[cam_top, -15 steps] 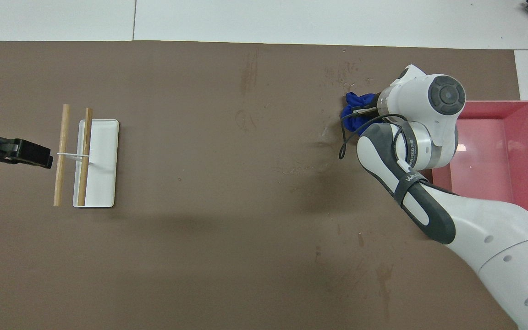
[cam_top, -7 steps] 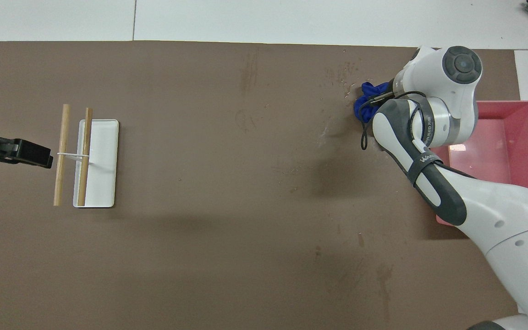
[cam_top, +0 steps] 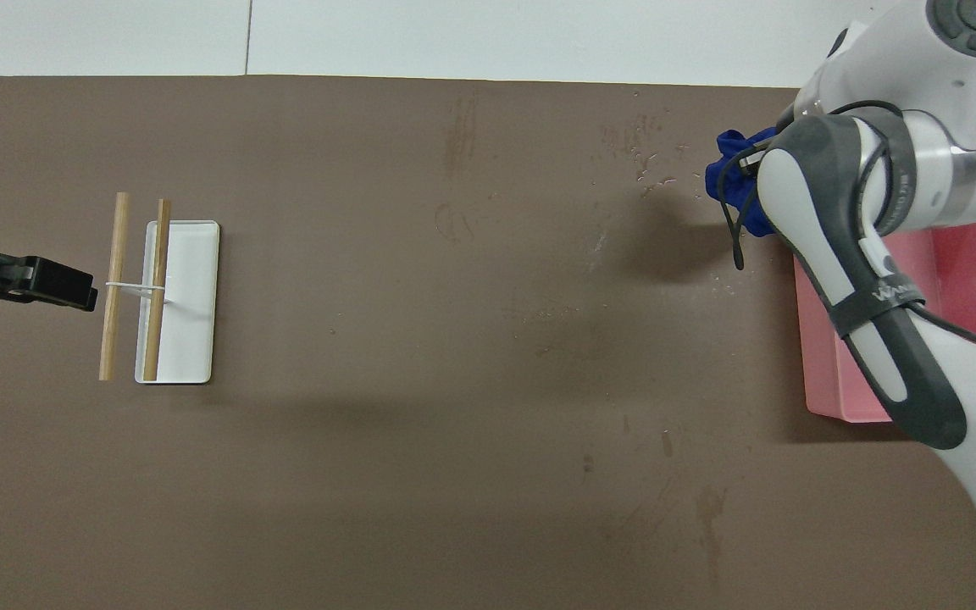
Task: Wipe water with towel using both arms
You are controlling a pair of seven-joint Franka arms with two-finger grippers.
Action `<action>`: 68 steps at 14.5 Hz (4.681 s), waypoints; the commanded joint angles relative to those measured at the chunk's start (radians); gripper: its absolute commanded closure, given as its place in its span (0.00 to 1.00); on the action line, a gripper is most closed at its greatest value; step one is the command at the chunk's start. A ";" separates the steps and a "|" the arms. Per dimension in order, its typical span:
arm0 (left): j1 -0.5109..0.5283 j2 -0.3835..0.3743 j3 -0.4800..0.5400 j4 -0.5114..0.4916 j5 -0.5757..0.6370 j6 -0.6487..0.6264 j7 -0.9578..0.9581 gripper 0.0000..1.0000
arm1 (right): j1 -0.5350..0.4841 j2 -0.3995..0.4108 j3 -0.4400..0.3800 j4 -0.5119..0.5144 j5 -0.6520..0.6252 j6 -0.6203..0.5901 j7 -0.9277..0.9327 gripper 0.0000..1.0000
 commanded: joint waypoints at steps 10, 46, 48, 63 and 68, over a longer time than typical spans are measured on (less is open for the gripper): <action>-0.009 -0.032 0.013 -0.030 0.003 0.025 -0.004 0.00 | -0.334 -0.317 0.010 -0.306 -0.019 -0.109 -0.407 1.00; -0.012 -0.061 0.010 -0.026 0.003 -0.013 0.002 0.00 | -0.023 -0.571 -0.026 -0.328 0.031 -0.406 0.078 0.00; -0.012 -0.059 0.010 -0.027 0.003 -0.013 0.002 0.00 | -0.001 -0.577 -0.064 -0.331 0.064 -0.405 0.081 0.00; -0.012 -0.059 0.010 -0.026 0.003 -0.015 0.002 0.00 | 0.042 -0.569 -0.112 -0.356 0.051 -0.320 0.178 0.00; -0.012 -0.061 0.010 -0.027 0.003 -0.013 0.002 0.00 | -0.095 -0.568 0.014 -0.356 0.062 -0.313 0.178 0.00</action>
